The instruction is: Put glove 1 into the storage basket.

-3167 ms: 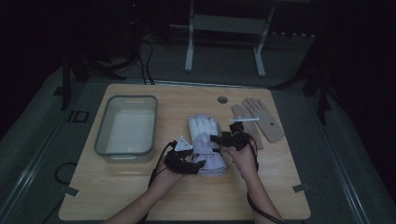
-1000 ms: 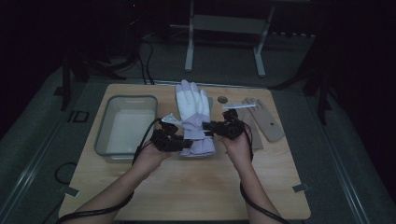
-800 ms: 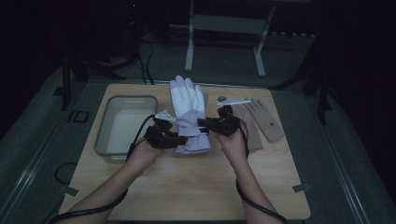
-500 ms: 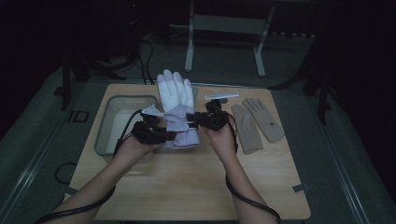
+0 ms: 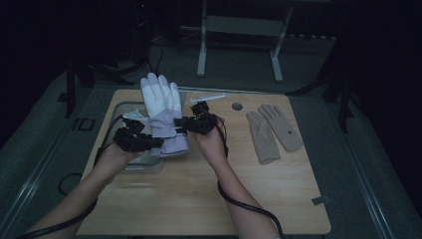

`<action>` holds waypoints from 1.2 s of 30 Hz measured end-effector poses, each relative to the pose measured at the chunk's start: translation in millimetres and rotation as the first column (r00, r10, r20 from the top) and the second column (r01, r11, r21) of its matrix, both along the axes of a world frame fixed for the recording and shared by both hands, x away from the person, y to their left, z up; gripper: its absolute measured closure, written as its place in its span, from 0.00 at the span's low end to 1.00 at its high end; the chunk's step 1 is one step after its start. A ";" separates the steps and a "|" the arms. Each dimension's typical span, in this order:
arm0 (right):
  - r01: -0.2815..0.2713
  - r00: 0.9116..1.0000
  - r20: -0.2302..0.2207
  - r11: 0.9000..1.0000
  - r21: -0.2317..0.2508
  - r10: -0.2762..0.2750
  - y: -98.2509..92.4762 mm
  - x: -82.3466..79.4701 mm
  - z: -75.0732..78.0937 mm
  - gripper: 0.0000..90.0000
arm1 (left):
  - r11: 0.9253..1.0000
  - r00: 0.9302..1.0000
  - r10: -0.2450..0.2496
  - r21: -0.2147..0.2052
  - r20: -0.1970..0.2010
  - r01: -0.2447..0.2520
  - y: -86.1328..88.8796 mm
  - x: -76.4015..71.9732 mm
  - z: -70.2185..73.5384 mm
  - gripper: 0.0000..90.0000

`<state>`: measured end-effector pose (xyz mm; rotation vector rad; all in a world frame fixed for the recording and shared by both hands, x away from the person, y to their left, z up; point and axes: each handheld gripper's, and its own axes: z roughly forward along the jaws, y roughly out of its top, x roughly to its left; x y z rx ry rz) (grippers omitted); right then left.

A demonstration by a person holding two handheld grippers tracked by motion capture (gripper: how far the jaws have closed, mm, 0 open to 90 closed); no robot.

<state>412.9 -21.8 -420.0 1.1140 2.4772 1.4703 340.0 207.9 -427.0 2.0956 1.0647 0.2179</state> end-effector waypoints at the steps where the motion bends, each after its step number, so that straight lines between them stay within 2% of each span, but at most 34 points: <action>1: -0.009 1.000 -0.004 1.000 0.003 0.009 10.8 1.1 -0.7 0.85 | 1.000 1.000 0.011 0.005 -0.007 -0.011 10.0 -0.8 0.5 0.78; 4: -0.019 1.000 -0.008 1.000 0.002 0.019 20.3 2.4 -1.5 0.85 | 1.000 1.000 0.020 0.014 -0.010 -0.020 19.6 -1.9 0.7 0.78; 5: -0.030 0.999 -0.014 1.000 0.006 0.030 31.3 3.8 -3.0 0.85 | 1.000 1.000 0.022 0.021 -0.012 -0.021 24.9 -2.1 0.7 0.78; 6: -0.030 0.999 -0.014 1.000 0.006 0.030 31.3 3.8 -3.0 0.85 | 0.999 1.000 0.026 0.023 -0.018 -0.025 30.0 -2.1 0.6 0.78; 8: -0.050 0.998 -0.025 0.999 0.005 0.050 47.6 6.9 -5.4 0.85 | 0.999 0.999 0.032 0.031 -0.022 -0.032 39.8 -2.5 0.6 0.78; 9: -0.056 0.998 -0.025 0.998 0.000 0.056 53.1 7.6 -6.0 0.85 | 0.998 0.999 0.043 0.039 -0.028 -0.042 48.7 -2.7 0.3 0.78; 12: -0.068 0.997 -0.025 0.998 -0.007 0.068 68.5 9.6 -8.3 0.86 | 0.997 0.998 0.052 0.053 -0.034 -0.050 62.6 -2.9 -1.8 0.78; 13: -0.068 0.997 -0.025 0.998 -0.007 0.068 68.5 9.6 -8.3 0.86 | 0.997 0.998 0.052 0.053 -0.034 -0.050 62.6 -2.9 -1.8 0.78; 15: -0.082 0.996 -0.023 0.996 -0.028 0.081 82.9 10.5 -13.3 0.85 | 0.996 0.997 0.060 0.062 -0.048 -0.056 72.9 -2.4 -6.8 0.78; 20: -0.086 0.996 -0.030 0.995 -0.060 0.084 95.3 10.7 -23.5 0.86 | 0.995 0.995 0.067 0.079 -0.077 -0.061 79.9 1.0 -16.5 0.78; 24: -0.082 0.996 -0.030 0.990 -0.114 0.080 103.5 13.2 -39.0 0.86 | 0.994 0.991 0.067 0.097 -0.120 -0.056 82.6 9.6 -32.1 0.78; 25: -0.082 0.996 -0.030 0.990 -0.114 0.080 103.5 13.2 -39.0 0.86 | 0.994 0.991 0.067 0.097 -0.120 -0.056 82.6 9.6 -32.1 0.78; 26: -0.083 0.996 -0.037 0.987 -0.137 0.079 106.1 14.9 -45.7 0.86 | 0.994 0.989 0.067 0.098 -0.132 -0.054 83.1 11.8 -35.5 0.78; 27: -0.083 0.996 -0.037 0.987 -0.137 0.079 106.1 14.9 -45.7 0.86 | 0.993 0.988 0.064 0.106 -0.141 -0.049 83.5 14.0 -38.1 0.78; 30: -0.083 0.995 -0.063 0.983 -0.166 0.073 109.7 19.6 -58.8 0.86 | 0.992 0.981 0.059 0.119 -0.182 -0.037 84.8 22.7 -48.3 0.78; 31: -0.081 0.995 -0.068 0.982 -0.172 0.071 110.6 20.2 -61.6 0.86 | 0.992 0.981 0.059 0.119 -0.182 -0.037 84.8 22.7 -48.3 0.78; 34: -0.081 0.995 -0.074 0.974 -0.211 0.067 113.8 19.9 -68.6 0.86 | 0.989 0.974 0.058 0.144 -0.221 -0.026 82.7 26.3 -57.6 0.78; 36: -0.084 0.994 -0.085 0.969 -0.231 0.066 115.6 18.9 -73.2 0.86 | 0.988 0.971 0.054 0.153 -0.234 -0.018 82.3 26.8 -62.2 0.78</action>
